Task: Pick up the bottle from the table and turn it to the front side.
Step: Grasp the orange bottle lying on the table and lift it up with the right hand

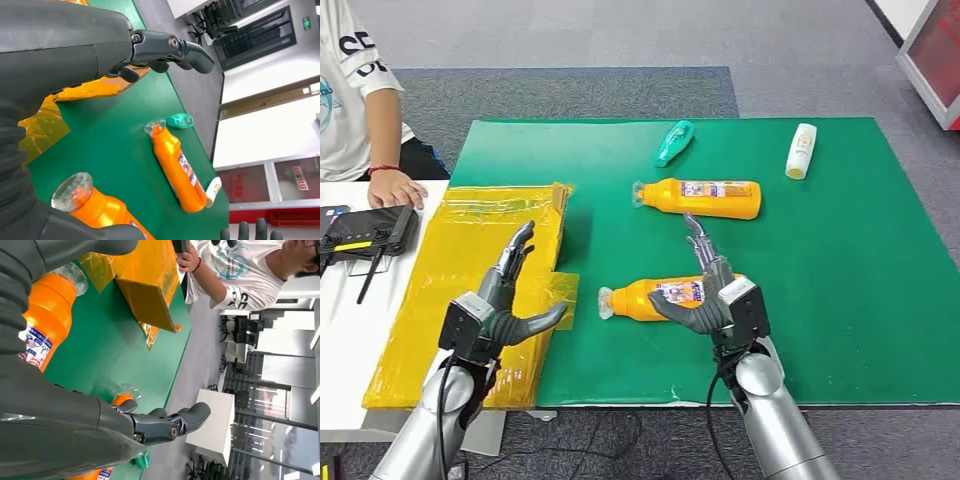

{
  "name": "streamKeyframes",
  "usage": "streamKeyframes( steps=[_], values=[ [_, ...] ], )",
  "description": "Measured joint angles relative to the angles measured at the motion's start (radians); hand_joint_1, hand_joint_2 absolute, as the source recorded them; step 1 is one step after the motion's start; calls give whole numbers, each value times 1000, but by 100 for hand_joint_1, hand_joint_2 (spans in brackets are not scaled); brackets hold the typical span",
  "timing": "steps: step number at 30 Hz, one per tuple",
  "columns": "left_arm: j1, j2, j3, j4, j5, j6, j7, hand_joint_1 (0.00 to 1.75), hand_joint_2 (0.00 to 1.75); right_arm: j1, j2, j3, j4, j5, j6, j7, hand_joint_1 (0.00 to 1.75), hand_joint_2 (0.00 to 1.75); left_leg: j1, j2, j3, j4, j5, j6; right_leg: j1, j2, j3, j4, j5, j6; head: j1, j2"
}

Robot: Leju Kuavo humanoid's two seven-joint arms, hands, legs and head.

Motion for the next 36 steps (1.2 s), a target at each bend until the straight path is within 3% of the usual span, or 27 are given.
streamKeyframes(
  steps=[14, 23, 28, 36],
  values=[
    [0, 0, 0, 0, 0, 0, 0, 0, 175, -1, -3, 6, 0, 11, -5, 1, 0, 175, 0, 0, 0, 0, 0, 0, 0, 0, 0, 0, 0, 0, 0, 0],
    [1, 0, 0, 0, -7, 0, 3, 0, 175, -45, -53, 50, 10, 332, -133, 83, 0, 175, 0, 0, 0, 0, 0, 0, 0, 0, 0, 0, 0, 0, 0, 0],
    [1, -2, 3, 0, -11, -10, 6, 0, 175, -86, -101, 97, 32, 438, -111, 133, 0, 175, 0, 0, 0, 0, 0, 0, 0, 0, 0, 0, 0, 0, 0, 0],
    [1, -7, 8, 6, -17, -17, 6, 0, 175, -150, -156, 170, 97, 492, 0, 188, 0, 175, 0, 0, 0, 0, 0, 0, 0, 0, 0, 0, 0, 0, 0, 0]
  ],
)
